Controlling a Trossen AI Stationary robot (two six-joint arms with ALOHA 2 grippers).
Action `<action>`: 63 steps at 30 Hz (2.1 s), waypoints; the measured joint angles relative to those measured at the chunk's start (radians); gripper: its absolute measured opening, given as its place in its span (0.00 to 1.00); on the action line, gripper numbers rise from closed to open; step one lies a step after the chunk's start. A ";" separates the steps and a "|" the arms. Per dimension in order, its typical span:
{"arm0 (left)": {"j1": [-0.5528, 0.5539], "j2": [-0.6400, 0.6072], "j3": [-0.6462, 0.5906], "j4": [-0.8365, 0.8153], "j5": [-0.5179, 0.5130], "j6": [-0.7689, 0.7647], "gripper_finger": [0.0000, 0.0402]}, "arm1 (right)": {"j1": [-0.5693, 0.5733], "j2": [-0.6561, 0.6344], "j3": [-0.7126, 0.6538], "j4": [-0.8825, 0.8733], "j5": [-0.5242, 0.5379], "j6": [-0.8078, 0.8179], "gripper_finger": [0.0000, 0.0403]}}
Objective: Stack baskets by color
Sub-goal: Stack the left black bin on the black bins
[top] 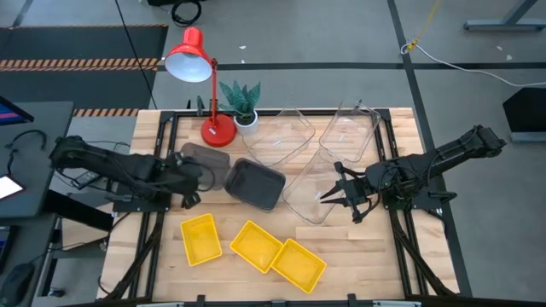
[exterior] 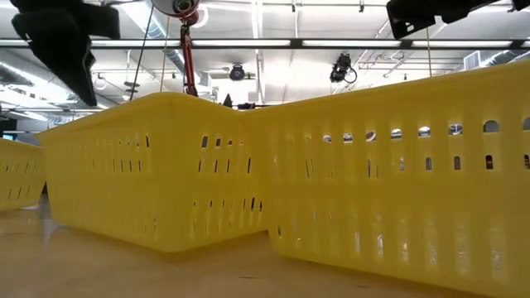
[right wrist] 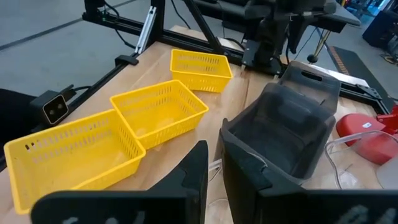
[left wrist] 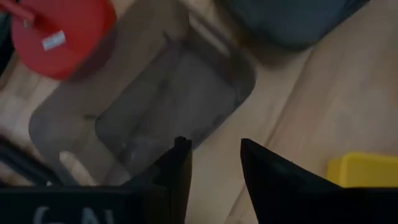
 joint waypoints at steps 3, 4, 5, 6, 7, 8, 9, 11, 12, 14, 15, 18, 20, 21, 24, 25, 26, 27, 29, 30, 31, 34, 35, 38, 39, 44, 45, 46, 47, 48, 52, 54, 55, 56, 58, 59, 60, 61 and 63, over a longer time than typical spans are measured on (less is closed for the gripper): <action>0.049 0.070 0.025 -0.033 0.062 0.059 0.40 | 0.000 0.000 0.000 0.001 0.000 0.000 0.13; 0.066 0.093 0.031 -0.039 0.084 0.082 0.40 | 0.000 0.000 0.000 0.001 0.000 0.000 0.13; 0.081 0.113 0.034 -0.045 0.100 0.106 0.40 | 0.000 0.000 0.000 0.001 0.000 0.000 0.13; 0.095 0.133 0.037 -0.050 0.114 0.131 0.40 | 0.000 0.000 0.000 0.001 0.000 0.001 0.13; 0.107 0.154 0.039 -0.050 0.121 0.159 0.40 | 0.000 0.000 0.000 0.001 0.000 0.004 0.13; 0.115 0.174 0.040 -0.049 0.122 0.188 0.40 | 0.000 0.000 0.000 0.001 0.000 0.010 0.13; 0.121 0.196 0.040 -0.051 0.123 0.216 0.39 | 0.000 0.000 0.000 0.002 0.000 0.015 0.13; 0.129 0.241 0.040 -0.050 0.123 0.267 0.39 | 0.000 0.000 -0.006 0.005 0.000 0.019 0.13; 0.132 0.265 0.040 -0.050 0.123 0.291 0.39 | 0.000 0.000 -0.010 0.001 0.000 0.020 0.13; 0.133 0.307 0.040 -0.050 0.123 0.331 0.38 | 0.000 0.000 -0.016 0.000 0.000 0.025 0.13; 0.133 0.325 0.040 -0.050 0.118 0.342 0.38 | 0.000 0.000 -0.017 0.001 0.000 0.026 0.13; 0.133 0.370 0.040 -0.042 0.091 0.352 0.40 | 0.000 0.000 -0.017 0.001 0.000 0.025 0.13; 0.133 0.387 0.040 -0.020 0.094 0.370 0.42 | 0.000 0.000 -0.017 0.001 0.000 0.025 0.13; 0.133 0.392 0.040 -0.006 0.098 0.386 0.42 | 0.000 0.000 -0.017 0.002 0.000 0.025 0.13; 0.131 0.396 0.040 0.053 0.115 0.429 0.43 | 0.000 0.000 -0.017 0.002 0.000 0.025 0.13; 0.130 0.395 0.040 0.071 0.115 0.446 0.43 | 0.000 0.000 -0.017 0.002 0.000 0.025 0.13; 0.130 0.396 0.040 0.086 0.116 0.463 0.43 | 0.000 0.000 -0.017 0.001 0.000 0.025 0.13; 0.131 0.396 0.040 0.102 0.115 0.476 0.43 | 0.000 0.000 -0.017 0.002 0.000 0.025 0.13; 0.131 0.396 0.040 0.128 0.116 0.513 0.43 | 0.000 0.000 -0.017 0.001 0.000 0.024 0.13; 0.131 0.396 0.040 0.145 0.115 0.529 0.43 | 0.000 0.000 -0.017 0.001 0.000 0.024 0.13; 0.131 0.396 0.040 0.167 0.115 0.547 0.43 | 0.000 0.000 -0.017 0.001 0.000 0.025 0.13; 0.141 0.396 0.040 0.223 0.118 0.580 0.43 | 0.000 0.000 -0.017 0.001 0.000 0.026 0.13; 0.146 0.396 0.040 0.234 0.120 0.584 0.43 | 0.000 0.000 -0.017 0.001 0.000 0.026 0.13; 0.166 0.396 0.040 0.248 0.123 0.596 0.43 | 0.000 0.000 -0.017 0.001 -0.003 0.026 0.13; 0.171 0.396 0.040 0.249 0.123 0.599 0.43 | 0.000 0.000 -0.017 0.001 -0.003 0.026 0.13; 0.200 0.395 0.040 0.258 0.167 0.602 0.43 | 0.000 0.000 -0.017 0.001 -0.003 0.041 0.13; 0.207 0.396 0.040 0.259 0.186 0.602 0.43 | 0.001 0.000 -0.017 0.001 -0.003 0.042 0.13; 0.212 0.401 0.040 0.263 0.198 0.602 0.43 | 0.003 0.000 -0.017 0.001 -0.003 0.042 0.13; 0.216 0.409 0.040 0.270 0.201 0.602 0.43 | 0.005 0.000 -0.017 0.001 -0.003 0.042 0.13; 0.217 0.414 0.039 0.270 0.202 0.602 0.43 | 0.008 0.000 -0.017 0.001 -0.003 0.042 0.13; 0.217 0.447 0.039 0.272 0.201 0.605 0.41 | 0.021 0.000 -0.018 0.003 -0.003 0.042 0.13; 0.217 0.466 0.039 0.273 0.201 0.611 0.38 | 0.025 0.000 -0.018 0.007 -0.004 0.042 0.13; 0.217 0.474 0.039 0.270 0.201 0.613 0.36 | 0.026 0.000 -0.018 0.007 -0.003 0.042 0.13; 0.217 0.484 0.039 0.268 0.201 0.613 0.33 | 0.028 0.000 -0.018 0.009 -0.003 0.042 0.13; 0.217 0.496 0.039 0.268 0.201 0.613 0.28 | 0.028 0.000 -0.018 0.011 -0.003 0.042 0.13; 0.217 0.501 0.039 0.268 0.201 0.613 0.25 | 0.029 0.000 -0.018 0.011 -0.003 0.042 0.13; 0.217 0.502 0.039 0.266 0.201 0.613 0.23 | 0.029 0.000 -0.018 0.011 -0.003 0.043 0.13; 0.217 0.501 0.039 0.266 0.202 0.613 0.20 | 0.029 0.000 -0.018 0.011 -0.003 0.043 0.13; 0.217 0.501 0.039 0.266 0.202 0.620 0.15 | 0.029 0.000 -0.018 0.011 -0.003 0.043 0.13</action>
